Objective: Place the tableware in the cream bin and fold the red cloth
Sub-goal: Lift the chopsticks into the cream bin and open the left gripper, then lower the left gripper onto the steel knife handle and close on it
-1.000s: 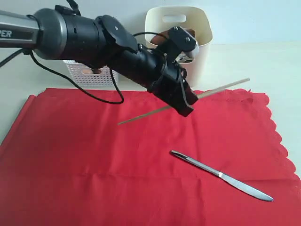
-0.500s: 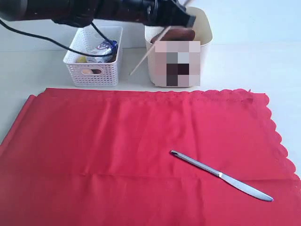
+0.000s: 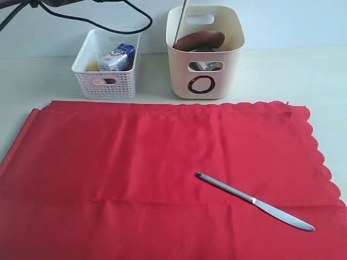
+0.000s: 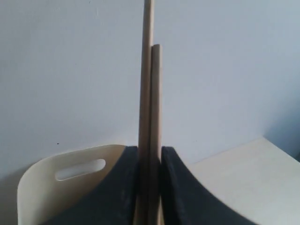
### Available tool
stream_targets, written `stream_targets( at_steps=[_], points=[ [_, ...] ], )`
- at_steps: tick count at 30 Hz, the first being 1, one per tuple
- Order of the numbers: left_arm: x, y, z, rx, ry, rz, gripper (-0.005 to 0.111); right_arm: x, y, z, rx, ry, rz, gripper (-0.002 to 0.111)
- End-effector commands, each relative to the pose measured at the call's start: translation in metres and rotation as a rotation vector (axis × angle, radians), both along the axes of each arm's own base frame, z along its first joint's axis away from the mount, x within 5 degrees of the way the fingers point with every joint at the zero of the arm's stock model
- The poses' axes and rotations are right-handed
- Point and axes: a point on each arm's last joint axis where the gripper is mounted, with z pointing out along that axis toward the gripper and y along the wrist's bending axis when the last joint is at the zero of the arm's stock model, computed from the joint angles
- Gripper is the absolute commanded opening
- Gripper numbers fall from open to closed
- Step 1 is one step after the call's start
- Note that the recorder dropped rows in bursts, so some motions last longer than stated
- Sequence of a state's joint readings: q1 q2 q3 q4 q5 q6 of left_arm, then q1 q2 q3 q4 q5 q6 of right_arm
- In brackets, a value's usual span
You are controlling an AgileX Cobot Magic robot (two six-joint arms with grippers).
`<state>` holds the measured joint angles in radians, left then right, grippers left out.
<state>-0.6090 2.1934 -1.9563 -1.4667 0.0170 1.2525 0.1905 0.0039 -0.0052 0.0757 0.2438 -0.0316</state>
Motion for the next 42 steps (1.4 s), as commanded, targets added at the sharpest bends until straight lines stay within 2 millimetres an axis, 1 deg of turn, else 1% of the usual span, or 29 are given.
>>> stream_targets(
  at_steps=[1,6,8,11,13,16,23,26,28,32,33,34,35,36,37,38,39,40,42],
  points=[
    [0.004,0.005,0.006,0.009,-0.031,0.028,0.01,0.0,0.0,-0.001,0.001,-0.005,0.001,0.0],
    [0.011,0.015,0.006,0.009,-0.029,0.037,0.041,0.0,0.0,-0.001,0.001,-0.005,0.001,0.0],
    [0.014,0.021,0.006,-0.001,-0.018,0.018,0.049,0.0,0.0,-0.001,0.001,-0.005,0.001,0.0],
    [0.017,0.026,0.006,-0.018,-0.002,-0.011,0.056,0.0,0.0,-0.001,0.001,-0.005,0.001,0.0],
    [0.017,0.026,0.004,-0.029,0.009,-0.009,0.059,0.0,0.0,-0.001,0.001,-0.005,0.001,0.0],
    [0.016,0.025,0.004,-0.03,0.011,-0.022,0.059,0.0,0.0,-0.001,0.001,-0.005,0.001,0.0],
    [0.008,0.016,0.004,-0.035,0.029,-0.151,0.059,0.0,0.0,-0.001,0.001,-0.005,0.001,0.0],
    [0.002,0.016,0.005,-0.04,0.054,-0.193,0.056,0.0,0.0,-0.001,0.001,-0.005,0.001,0.0],
    [-0.003,0.019,0.009,-0.009,0.059,-0.229,0.048,0.0,0.0,-0.001,0.001,-0.005,0.001,0.0],
    [-0.016,0.031,0.013,0.117,0.104,-0.368,0.025,0.0,0.0,-0.001,0.001,-0.005,0.001,0.0],
    [-0.023,0.037,0.014,0.188,0.145,-0.447,0.012,0.0,0.0,-0.001,0.001,-0.005,0.001,0.0],
    [-0.029,0.04,0.015,0.227,0.163,-0.504,0.005,0.0,0.0,-0.001,0.001,-0.005,0.001,0.0],
    [-0.04,0.045,0.015,0.308,0.193,-0.623,0.0,0.0,0.0,-0.001,0.001,-0.005,0.001,0.0],
    [-0.047,0.045,0.012,0.347,0.224,-0.688,0.0,0.0,0.0,-0.001,0.001,-0.005,0.001,0.0],
    [-0.059,0.048,0.009,0.404,0.285,-0.801,0.0,0.0,0.0,-0.001,0.001,-0.005,0.001,0.0],
    [-0.068,0.046,0.006,0.428,0.325,-0.876,0.0,0.0,0.0,-0.001,0.001,-0.005,0.001,0.0],
    [-0.079,0.042,-0.001,0.481,0.365,-0.946,0.0,0.0,0.0,-0.001,0.001,-0.005,0.001,0.0],
    [-0.083,0.038,-0.006,0.501,0.376,-0.957,0.0,0.0,0.0,-0.001,0.001,-0.005,0.001,0.0],
    [-0.109,0.018,-0.032,0.611,0.429,-1.037,0.0,0.0,0.0,-0.001,0.001,-0.005,0.001,0.0]
  ],
)
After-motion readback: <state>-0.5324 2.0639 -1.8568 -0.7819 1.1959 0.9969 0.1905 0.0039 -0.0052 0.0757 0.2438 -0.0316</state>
